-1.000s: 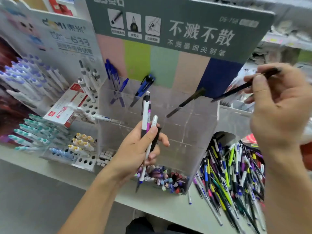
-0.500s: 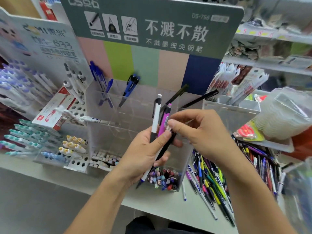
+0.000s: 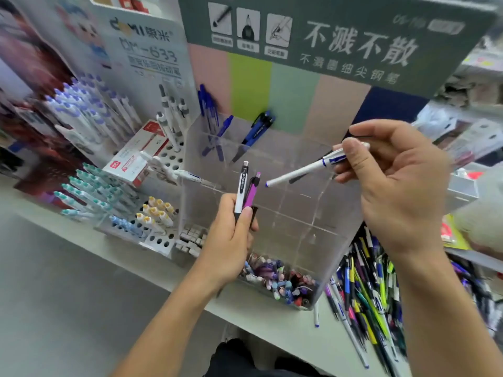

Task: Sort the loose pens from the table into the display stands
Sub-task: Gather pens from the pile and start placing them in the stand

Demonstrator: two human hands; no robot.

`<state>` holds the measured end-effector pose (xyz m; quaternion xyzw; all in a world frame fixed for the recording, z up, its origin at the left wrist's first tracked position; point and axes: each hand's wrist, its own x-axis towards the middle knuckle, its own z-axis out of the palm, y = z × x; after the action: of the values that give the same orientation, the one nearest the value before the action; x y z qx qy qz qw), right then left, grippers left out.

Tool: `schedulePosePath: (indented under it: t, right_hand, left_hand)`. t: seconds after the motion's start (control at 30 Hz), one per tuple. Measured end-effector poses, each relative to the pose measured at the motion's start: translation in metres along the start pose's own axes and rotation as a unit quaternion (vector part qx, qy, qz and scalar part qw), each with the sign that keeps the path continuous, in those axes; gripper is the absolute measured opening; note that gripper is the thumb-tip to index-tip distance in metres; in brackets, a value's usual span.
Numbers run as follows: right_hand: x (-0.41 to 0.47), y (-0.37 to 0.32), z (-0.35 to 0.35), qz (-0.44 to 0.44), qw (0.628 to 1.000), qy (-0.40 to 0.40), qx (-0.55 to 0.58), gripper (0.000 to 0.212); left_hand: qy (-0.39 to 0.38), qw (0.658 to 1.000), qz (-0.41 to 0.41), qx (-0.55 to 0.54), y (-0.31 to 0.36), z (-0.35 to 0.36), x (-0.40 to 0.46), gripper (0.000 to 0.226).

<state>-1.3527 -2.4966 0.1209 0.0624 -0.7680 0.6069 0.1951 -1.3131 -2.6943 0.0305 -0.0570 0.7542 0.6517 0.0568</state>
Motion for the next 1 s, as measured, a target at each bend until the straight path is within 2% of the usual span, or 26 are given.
schedulePosePath:
  t: [0.07,0.13,0.23,0.3,0.37,0.43,0.53,0.57,0.63,0.8,0.87,1.0]
  right_hand:
    - [0.003,0.000,0.029,-0.012,0.999,-0.011,0.037,0.011]
    - [0.008,0.011,0.070,-0.013,0.998,-0.052,0.027,0.011]
    - [0.015,0.035,0.129,-0.027,0.989,-0.119,-0.078,0.008]
    - [0.017,0.042,0.151,-0.014,0.973,-0.179,-0.148,0.005]
    - [0.015,0.042,0.157,0.017,0.957,-0.225,-0.180,0.016]
    - [0.012,0.039,0.151,0.041,0.961,-0.226,-0.152,0.020]
    - [0.010,0.030,0.130,0.132,0.958,-0.254,-0.016,0.025]
    - [0.008,0.026,0.122,0.137,0.954,-0.266,0.017,0.024]
    - [0.006,0.022,0.106,0.112,0.963,-0.242,0.045,0.015]
    - [0.008,0.022,0.042,0.087,0.988,-0.041,0.123,0.010]
    - [0.008,0.016,0.012,0.040,0.997,0.020,0.070,0.010]
    - [-0.003,0.007,-0.020,-0.043,0.996,0.016,-0.083,0.008]
  left_hand:
    - [0.053,0.997,-0.014,-0.046,-0.006,-0.014,-0.002,0.010]
    - [0.074,0.989,-0.049,-0.122,-0.010,-0.027,-0.005,0.009]
    - [0.077,0.975,-0.073,-0.194,-0.014,-0.042,-0.009,0.007]
    - [0.084,0.976,-0.066,-0.192,-0.016,-0.049,-0.009,0.007]
    - [0.096,0.980,-0.050,-0.170,-0.017,-0.056,-0.008,0.009]
    - [0.100,0.984,-0.033,-0.147,-0.015,-0.062,-0.004,0.010]
    - [0.069,0.993,-0.003,-0.099,-0.008,-0.065,0.001,0.011]
    - [0.053,0.995,0.009,-0.087,-0.005,-0.064,0.002,0.011]
    - [0.028,0.996,0.024,-0.078,0.002,-0.060,0.005,0.011]
    - [0.007,0.986,-0.029,-0.162,0.006,-0.042,0.009,0.014]
    - [-0.002,0.966,-0.069,-0.249,0.006,-0.037,0.011,0.021]
    - [-0.055,0.918,-0.109,-0.377,0.007,-0.025,0.014,0.032]
